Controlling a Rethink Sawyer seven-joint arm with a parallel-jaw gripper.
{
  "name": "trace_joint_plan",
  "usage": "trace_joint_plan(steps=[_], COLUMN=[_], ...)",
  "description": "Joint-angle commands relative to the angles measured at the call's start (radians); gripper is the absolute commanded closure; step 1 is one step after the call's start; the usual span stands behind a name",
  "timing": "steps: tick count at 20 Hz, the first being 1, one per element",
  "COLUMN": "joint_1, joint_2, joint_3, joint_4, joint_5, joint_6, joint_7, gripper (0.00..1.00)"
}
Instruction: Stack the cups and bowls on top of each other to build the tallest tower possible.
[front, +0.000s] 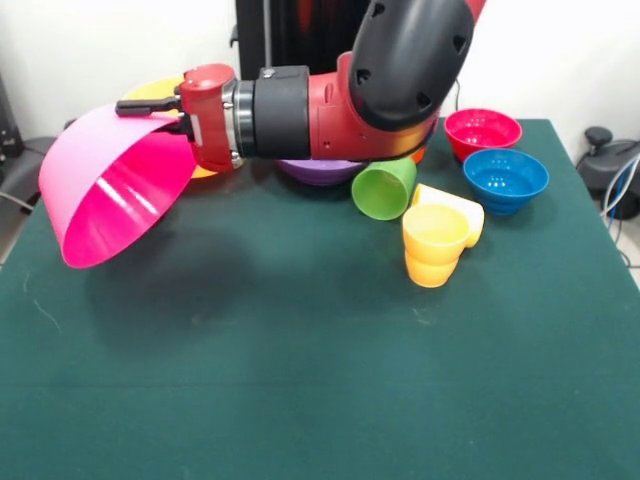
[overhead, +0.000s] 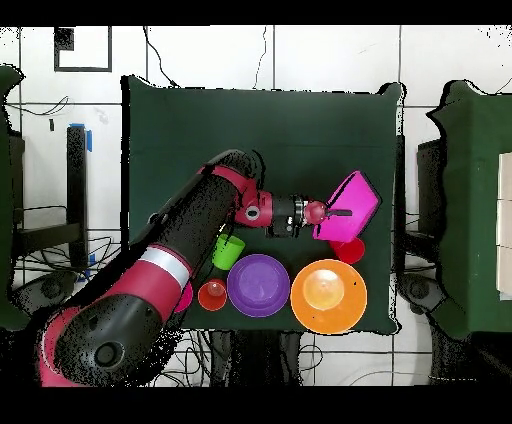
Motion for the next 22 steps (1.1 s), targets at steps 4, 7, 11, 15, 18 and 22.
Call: trace_joint_plan(steps=[4, 7, 11, 15, 18, 22], joint_1=[0.03, 0.03, 0.03, 0.027, 0.028, 0.026], joint_2=[0.041, 0.041, 0.041, 0.039, 0.039, 0.045], joint_3=[0.096, 0.096, 0.094, 0.089, 0.089, 0.09], joint_4=[-0.059, -0.058, -0.053, -0.049, -0.046, -0.053], joint_5=[0.001, -0.001, 0.002, 0.0, -0.007, -0.004], joint_6=[0.101, 0.104, 0.105, 0.106, 0.094, 0.098], joint_7=[-0.246, -0.257, -0.25, -0.256, -0.262, -0.254], gripper=[1.0, 1.0, 1.0, 1.0, 1.0, 1.0])
